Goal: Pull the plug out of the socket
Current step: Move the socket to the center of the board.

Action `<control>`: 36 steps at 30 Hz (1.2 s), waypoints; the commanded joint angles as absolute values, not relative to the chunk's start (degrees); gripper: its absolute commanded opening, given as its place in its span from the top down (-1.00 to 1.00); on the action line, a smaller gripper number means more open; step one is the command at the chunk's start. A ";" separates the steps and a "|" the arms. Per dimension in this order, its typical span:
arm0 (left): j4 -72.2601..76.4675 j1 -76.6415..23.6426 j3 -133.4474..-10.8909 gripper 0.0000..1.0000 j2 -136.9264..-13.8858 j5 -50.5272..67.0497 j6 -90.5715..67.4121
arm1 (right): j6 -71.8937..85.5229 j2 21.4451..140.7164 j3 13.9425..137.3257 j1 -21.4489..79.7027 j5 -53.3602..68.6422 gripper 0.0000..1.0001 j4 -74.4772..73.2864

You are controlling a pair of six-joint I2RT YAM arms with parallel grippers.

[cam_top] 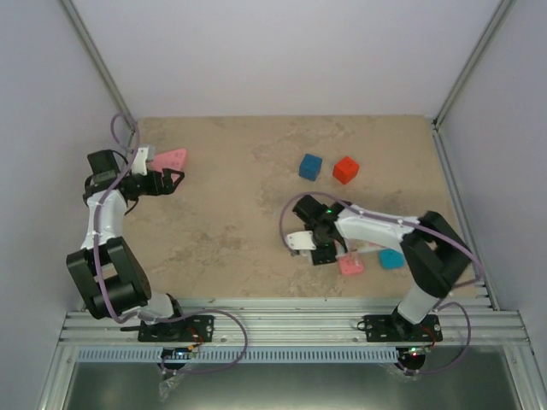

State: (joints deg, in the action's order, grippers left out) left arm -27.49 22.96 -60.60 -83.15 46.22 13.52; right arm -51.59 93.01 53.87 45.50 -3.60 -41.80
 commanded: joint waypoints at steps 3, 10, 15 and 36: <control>-24.60 22.90 -58.86 -0.99 -80.65 53.43 19.94 | -44.50 106.80 72.37 51.77 -0.09 -0.26 -39.02; -20.58 22.87 -54.93 -0.99 -73.87 52.72 20.79 | -41.01 117.85 87.79 56.33 -1.90 -0.29 -41.44; -21.14 22.87 -53.85 -0.99 -71.83 53.59 22.32 | -40.48 122.76 94.92 57.64 -1.67 -0.54 -43.72; -33.73 12.22 -50.09 -0.99 -68.76 50.44 45.09 | -47.74 96.15 81.51 47.73 11.95 -0.95 -45.60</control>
